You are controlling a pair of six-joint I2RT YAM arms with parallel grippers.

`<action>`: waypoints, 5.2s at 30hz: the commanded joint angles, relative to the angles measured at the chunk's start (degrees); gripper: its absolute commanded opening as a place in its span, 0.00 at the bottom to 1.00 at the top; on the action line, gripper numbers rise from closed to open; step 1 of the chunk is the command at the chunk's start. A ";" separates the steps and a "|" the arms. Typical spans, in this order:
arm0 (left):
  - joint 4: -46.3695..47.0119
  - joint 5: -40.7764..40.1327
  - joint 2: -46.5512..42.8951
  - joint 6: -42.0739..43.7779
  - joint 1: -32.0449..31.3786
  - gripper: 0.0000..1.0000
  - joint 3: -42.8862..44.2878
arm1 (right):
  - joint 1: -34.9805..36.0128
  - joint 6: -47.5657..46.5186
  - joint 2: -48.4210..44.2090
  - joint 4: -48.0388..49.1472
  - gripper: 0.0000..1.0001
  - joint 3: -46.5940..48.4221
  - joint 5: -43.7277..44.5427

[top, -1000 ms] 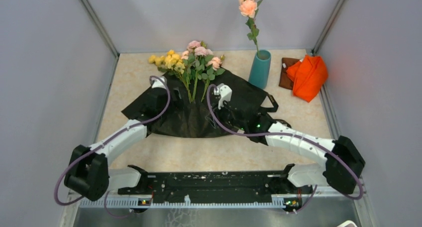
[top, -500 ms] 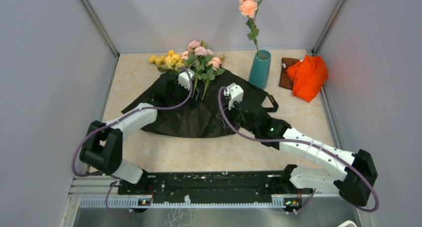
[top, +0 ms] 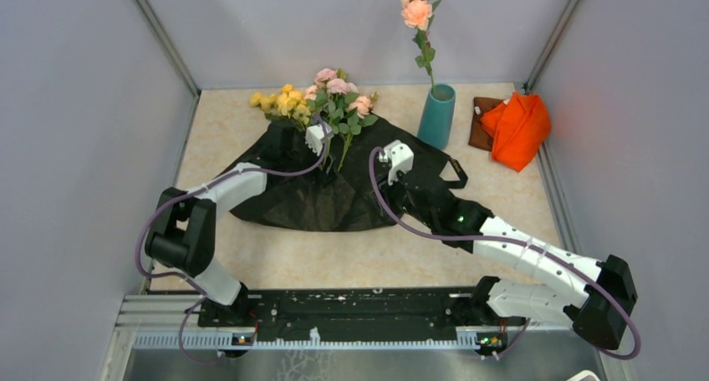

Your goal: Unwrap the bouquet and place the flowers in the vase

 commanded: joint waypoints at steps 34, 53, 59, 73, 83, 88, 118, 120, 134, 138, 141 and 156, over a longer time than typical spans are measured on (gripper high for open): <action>-2.47 16.77 6.70 -0.52 1.45 0.67 4.33 | -0.36 -0.78 -5.05 -0.51 0.45 -2.35 3.68; 1.75 20.71 -4.66 -7.48 -1.37 0.00 -4.46 | -0.48 -0.25 -2.84 2.73 0.45 -2.57 2.12; 1.09 18.83 -10.55 -9.74 -6.83 0.02 -7.32 | -0.61 -1.29 1.33 4.54 0.45 -0.22 1.79; -4.48 9.91 -28.83 -18.33 -13.65 0.09 -14.73 | -6.72 -0.23 14.43 10.10 0.47 10.04 -1.81; -8.22 3.16 -33.75 -21.88 -13.98 0.17 -15.28 | -4.74 4.78 25.86 17.01 0.47 8.62 -8.53; -10.15 -0.91 -38.85 -24.54 -14.03 0.37 -13.71 | 2.16 5.17 26.69 16.79 0.50 6.99 -4.76; -14.27 -56.53 -39.33 -56.90 -13.99 0.77 -19.31 | 19.61 9.22 17.62 16.04 0.76 -0.69 16.08; -14.50 -57.32 -40.54 -60.13 -13.98 0.80 -21.03 | 18.06 7.70 17.93 14.03 0.81 2.60 17.12; -6.81 -56.13 -37.71 -62.87 -13.95 0.87 -28.80 | 4.16 -0.73 45.00 5.21 0.29 37.02 10.33; -8.08 -54.98 -35.03 -64.14 -13.97 0.88 -28.01 | 3.71 -2.36 54.89 4.46 0.29 45.71 10.09; -9.35 -54.43 -35.30 -65.14 -14.03 0.90 -27.94 | 3.24 -3.20 60.49 3.38 0.29 51.26 9.96; -14.58 -55.44 -41.85 -64.80 -13.98 0.99 -30.19 | -2.27 -3.09 76.26 -1.51 0.42 70.35 4.32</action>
